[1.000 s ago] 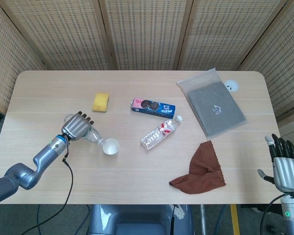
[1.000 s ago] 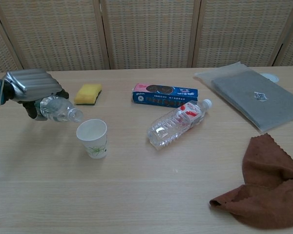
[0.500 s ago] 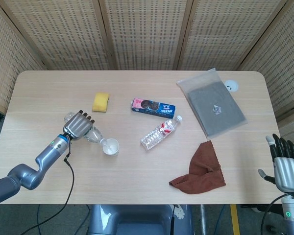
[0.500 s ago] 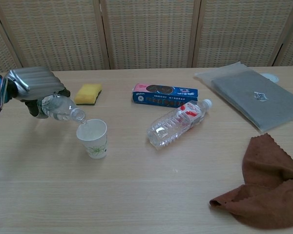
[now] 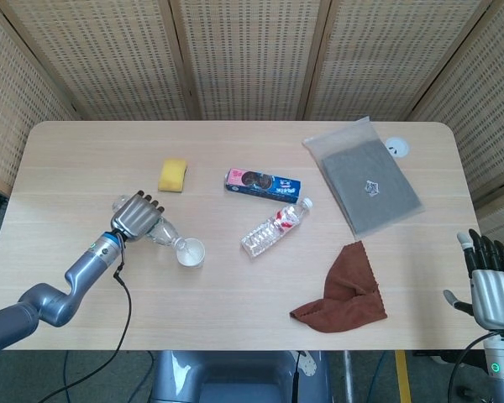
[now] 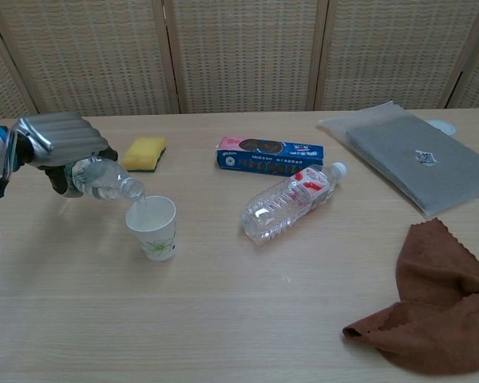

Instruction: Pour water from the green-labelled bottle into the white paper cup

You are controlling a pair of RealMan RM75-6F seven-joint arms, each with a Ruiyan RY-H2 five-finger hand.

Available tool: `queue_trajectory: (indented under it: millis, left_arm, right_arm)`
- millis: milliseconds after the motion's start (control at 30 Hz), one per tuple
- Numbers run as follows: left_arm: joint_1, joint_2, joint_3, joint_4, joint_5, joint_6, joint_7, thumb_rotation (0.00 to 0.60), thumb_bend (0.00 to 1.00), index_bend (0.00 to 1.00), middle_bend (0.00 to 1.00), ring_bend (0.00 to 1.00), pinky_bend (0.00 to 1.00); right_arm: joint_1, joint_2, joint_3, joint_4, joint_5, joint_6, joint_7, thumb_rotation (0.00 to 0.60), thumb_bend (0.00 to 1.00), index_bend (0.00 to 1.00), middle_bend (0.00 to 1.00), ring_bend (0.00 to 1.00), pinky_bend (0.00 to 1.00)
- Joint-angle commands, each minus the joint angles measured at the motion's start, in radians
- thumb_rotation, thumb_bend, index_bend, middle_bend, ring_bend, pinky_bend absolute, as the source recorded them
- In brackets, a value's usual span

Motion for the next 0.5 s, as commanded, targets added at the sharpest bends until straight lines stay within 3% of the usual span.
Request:
queue_trajectory:
  millis: [33, 500]
  left_arm:
    - [0.005, 0.002, 0.005, 0.009, 0.008, 0.003, -0.033, 0.600, 0.47, 0.65, 0.47, 0.37, 0.43]
    - [0.027, 0.022, 0.003, 0.026, 0.050, 0.011, -0.345, 0.600, 0.47, 0.65, 0.47, 0.37, 0.43]
  right_arm:
    - [0.000, -0.001, 0.000, -0.001, -0.001, 0.000, -0.002, 0.600, 0.00, 0.00, 0.00, 0.00, 0.00]
    - [0.003, -0.008, -0.001, -0.001, 0.003, -0.005, -0.020, 0.600, 0.00, 0.00, 0.00, 0.00, 0.00]
